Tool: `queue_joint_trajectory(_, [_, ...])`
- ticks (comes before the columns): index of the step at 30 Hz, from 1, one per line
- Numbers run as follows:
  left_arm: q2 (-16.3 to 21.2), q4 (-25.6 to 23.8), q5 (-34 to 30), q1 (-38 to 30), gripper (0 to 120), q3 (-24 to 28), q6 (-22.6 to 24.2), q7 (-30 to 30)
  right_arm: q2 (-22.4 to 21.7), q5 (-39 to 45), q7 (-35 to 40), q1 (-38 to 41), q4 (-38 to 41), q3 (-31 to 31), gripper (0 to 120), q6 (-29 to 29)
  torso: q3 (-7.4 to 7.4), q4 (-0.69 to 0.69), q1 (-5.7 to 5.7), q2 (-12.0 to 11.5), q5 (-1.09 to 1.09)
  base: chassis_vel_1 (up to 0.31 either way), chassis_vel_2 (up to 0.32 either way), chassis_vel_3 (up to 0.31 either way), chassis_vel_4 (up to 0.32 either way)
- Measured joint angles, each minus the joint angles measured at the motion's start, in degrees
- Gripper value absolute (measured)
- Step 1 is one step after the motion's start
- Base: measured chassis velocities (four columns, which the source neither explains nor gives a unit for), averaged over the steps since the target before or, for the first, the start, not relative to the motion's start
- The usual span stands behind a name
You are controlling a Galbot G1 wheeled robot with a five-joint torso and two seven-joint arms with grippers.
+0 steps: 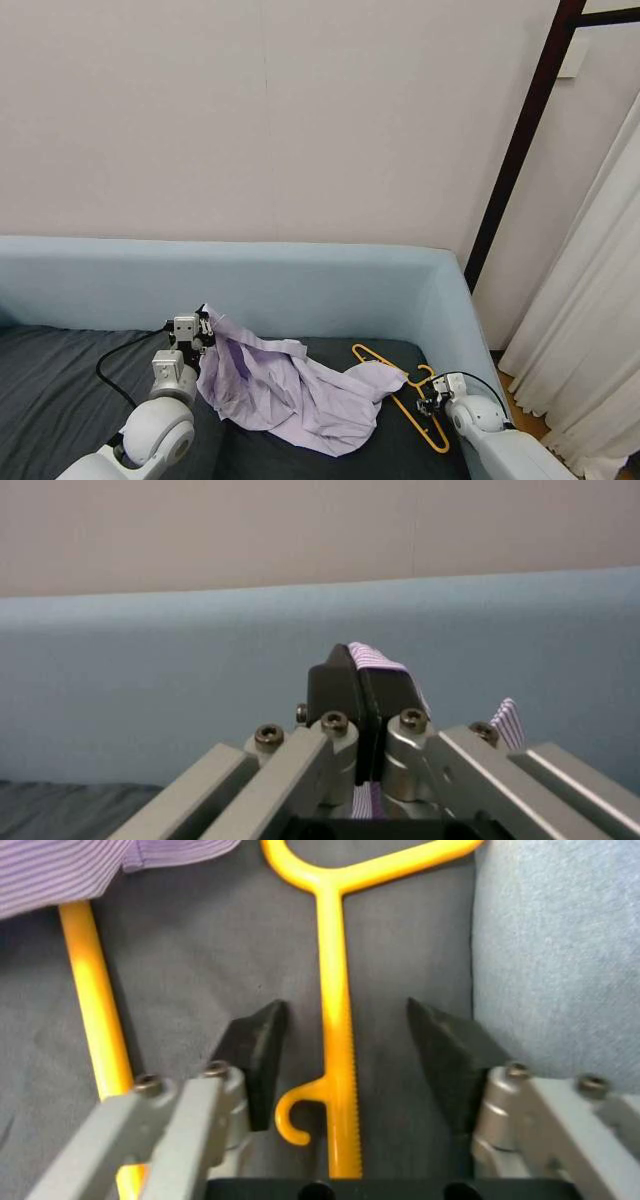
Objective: Pick up the clothes from the sofa and hang them on the clothes hanger.
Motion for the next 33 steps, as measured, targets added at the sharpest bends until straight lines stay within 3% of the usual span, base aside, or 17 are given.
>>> queue_joint_trajectory(5, [-0.2,0.0,0.0,0.0,0,0.0,0.0,0.0,0.0,-1.2,-0.6,-0.4,0.0,0.0,26,0.1,-0.01,0.0,0.0,0.0,0.0,0.0,0.0,0.0,0.0])
queue_joint_trajectory(8, [-0.2,0.1,0.1,0.0,0,0.0,0.0,0.0,0.0,-1.4,-0.6,-0.5,0.0,0.0,21,0.2,-0.01,0.01,0.0,0.0,0.0,0.0,0.0,0.0,0.0])
queue_joint_trajectory(10, [-0.3,0.2,0.1,0.0,0,0.0,0.0,0.0,-0.1,-1.9,-0.7,-0.8,0.0,0.0,9,0.8,-0.01,0.0,0.0,0.0,0.0,0.0,0.0,0.0,0.0])
queue_joint_trajectory(12, [-0.3,0.2,0.1,0.0,0,0.1,0.0,0.0,-0.1,-2.1,-0.7,-0.9,0.1,-0.1,6,0.9,-0.01,0.0,0.0,0.0,0.0,0.0,0.0,0.0,0.0])
queue_joint_trajectory(22, [-0.2,0.5,0.1,-0.7,0,0.4,0.0,0.0,-2.0,-1.6,1.8,-2.2,5.6,-1.4,5,1.7,0.0,0.0,0.0,0.0,0.01,0.0,0.0,0.0,0.0])
queue_joint_trajectory(28, [-0.3,0.8,0.1,-1.0,0,0.8,0.0,0.1,-5.6,0.3,8.0,-3.3,14.2,-2.3,5,2.3,0.0,0.0,0.0,0.0,0.01,0.0,0.0,0.0,0.0])
queue_joint_trajectory(33, [-0.6,1.7,0.1,-2.0,0,1.8,-0.1,0.4,-9.9,-0.3,11.9,-3.4,20.1,-0.7,5,9.3,0.0,0.03,0.0,0.0,0.03,0.0,0.0,0.0,0.0])
